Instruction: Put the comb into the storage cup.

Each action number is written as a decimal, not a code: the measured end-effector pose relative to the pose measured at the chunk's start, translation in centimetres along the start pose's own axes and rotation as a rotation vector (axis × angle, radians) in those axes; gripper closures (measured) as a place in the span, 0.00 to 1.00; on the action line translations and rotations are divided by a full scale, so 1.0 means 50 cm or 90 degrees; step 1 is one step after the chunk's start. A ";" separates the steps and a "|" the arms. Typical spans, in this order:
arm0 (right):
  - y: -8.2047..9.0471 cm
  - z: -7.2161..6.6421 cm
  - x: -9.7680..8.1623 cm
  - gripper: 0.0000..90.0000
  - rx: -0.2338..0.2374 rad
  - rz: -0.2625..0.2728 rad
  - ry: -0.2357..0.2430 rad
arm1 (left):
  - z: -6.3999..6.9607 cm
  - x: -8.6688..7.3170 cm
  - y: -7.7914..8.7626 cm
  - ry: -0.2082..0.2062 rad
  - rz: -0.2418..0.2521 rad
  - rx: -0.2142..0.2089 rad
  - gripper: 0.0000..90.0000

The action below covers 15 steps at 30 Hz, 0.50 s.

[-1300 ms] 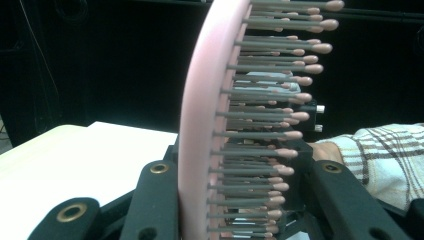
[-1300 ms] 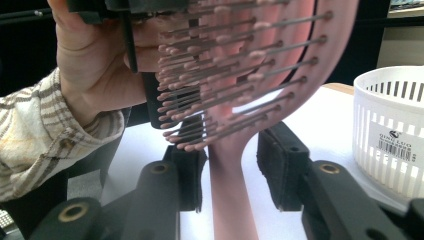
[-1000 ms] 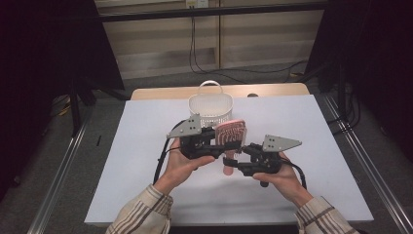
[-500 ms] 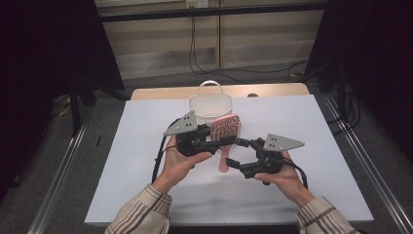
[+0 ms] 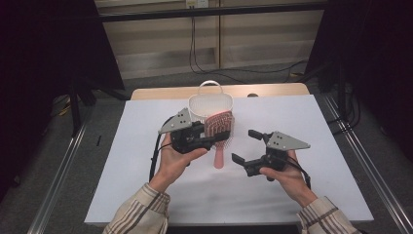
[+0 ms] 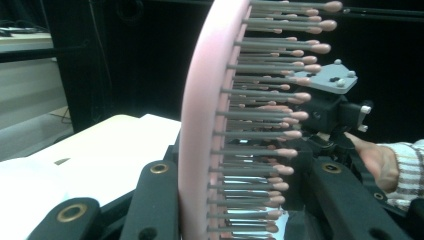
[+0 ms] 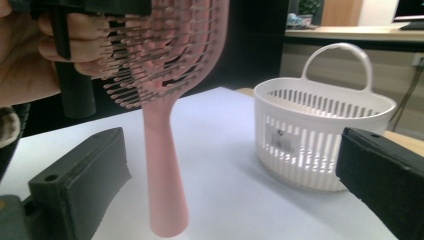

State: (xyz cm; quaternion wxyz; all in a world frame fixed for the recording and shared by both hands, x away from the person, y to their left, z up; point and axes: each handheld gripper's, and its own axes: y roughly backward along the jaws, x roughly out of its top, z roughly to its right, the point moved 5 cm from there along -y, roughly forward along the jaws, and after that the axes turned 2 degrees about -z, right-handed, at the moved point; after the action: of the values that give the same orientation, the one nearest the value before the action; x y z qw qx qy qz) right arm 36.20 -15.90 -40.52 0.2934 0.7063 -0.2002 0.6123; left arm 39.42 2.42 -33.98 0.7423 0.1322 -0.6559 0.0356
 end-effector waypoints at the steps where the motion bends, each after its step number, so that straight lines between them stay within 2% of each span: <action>1: 0.001 0.002 0.002 0.00 -0.007 0.003 0.002 | -0.001 0.001 0.002 0.001 0.001 0.002 0.70; 6: 0.009 0.011 0.003 0.00 -0.032 0.006 0.005 | -0.007 0.002 0.009 0.000 0.002 0.012 0.70; 15: 0.030 0.038 0.000 0.00 -0.099 0.010 0.004 | -0.016 0.005 0.022 0.004 0.007 0.029 0.70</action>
State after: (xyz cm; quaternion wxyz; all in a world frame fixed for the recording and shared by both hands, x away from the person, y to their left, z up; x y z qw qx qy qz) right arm 36.65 -18.27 -40.44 0.3433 0.6779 -0.2517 0.5994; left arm 39.98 3.63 -33.65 0.7411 0.1452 -0.6532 0.0550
